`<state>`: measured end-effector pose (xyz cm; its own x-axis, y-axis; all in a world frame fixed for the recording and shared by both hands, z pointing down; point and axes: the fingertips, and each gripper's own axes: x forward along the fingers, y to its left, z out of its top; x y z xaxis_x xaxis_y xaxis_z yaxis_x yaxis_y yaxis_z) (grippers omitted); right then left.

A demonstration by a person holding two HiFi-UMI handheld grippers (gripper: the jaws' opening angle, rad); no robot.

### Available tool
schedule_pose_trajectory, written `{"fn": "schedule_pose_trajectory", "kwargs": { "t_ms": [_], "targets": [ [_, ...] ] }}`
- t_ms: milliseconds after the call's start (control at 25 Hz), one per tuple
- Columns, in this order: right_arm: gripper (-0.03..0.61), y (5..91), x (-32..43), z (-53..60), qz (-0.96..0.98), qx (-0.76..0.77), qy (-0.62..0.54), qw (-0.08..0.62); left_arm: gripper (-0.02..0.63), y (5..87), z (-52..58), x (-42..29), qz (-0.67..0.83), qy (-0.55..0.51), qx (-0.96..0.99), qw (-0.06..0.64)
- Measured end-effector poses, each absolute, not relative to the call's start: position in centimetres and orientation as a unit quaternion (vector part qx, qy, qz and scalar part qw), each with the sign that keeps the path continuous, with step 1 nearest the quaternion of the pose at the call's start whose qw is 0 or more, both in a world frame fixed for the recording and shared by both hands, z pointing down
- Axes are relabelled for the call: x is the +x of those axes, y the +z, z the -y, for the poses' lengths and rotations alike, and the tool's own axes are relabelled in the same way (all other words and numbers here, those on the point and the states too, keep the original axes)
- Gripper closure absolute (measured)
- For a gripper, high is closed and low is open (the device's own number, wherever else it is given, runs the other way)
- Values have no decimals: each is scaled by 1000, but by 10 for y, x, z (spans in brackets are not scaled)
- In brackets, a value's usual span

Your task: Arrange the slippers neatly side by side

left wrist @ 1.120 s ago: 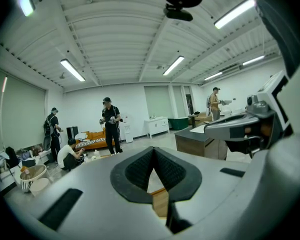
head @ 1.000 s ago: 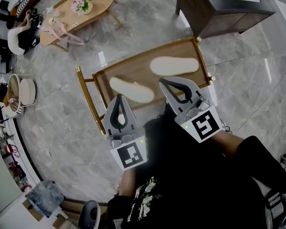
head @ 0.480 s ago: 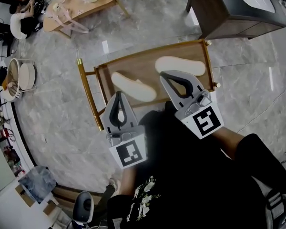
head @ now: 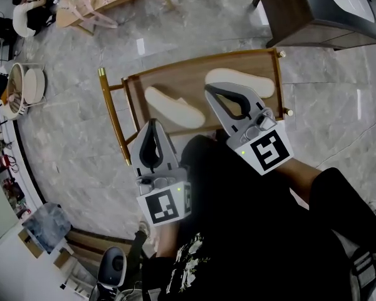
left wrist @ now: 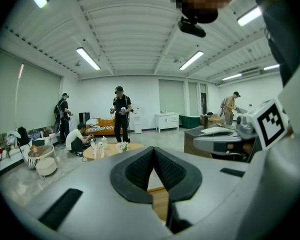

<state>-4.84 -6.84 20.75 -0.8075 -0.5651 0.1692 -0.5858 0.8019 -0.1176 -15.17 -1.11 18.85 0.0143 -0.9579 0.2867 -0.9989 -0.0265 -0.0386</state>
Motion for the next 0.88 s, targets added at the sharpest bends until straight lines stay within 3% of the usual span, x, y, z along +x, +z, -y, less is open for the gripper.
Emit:
{"fn": "schedule_pose_trajectory", "kwargs": {
  "t_ms": [560,880],
  "targets": [
    [580,243,-43,71,942,305,119,71,611,224,3,-122,624,166,748,154],
    [580,260,-36,64,931,325,140,92,611,249,12,-124,586,203,768,159]
  ]
}}
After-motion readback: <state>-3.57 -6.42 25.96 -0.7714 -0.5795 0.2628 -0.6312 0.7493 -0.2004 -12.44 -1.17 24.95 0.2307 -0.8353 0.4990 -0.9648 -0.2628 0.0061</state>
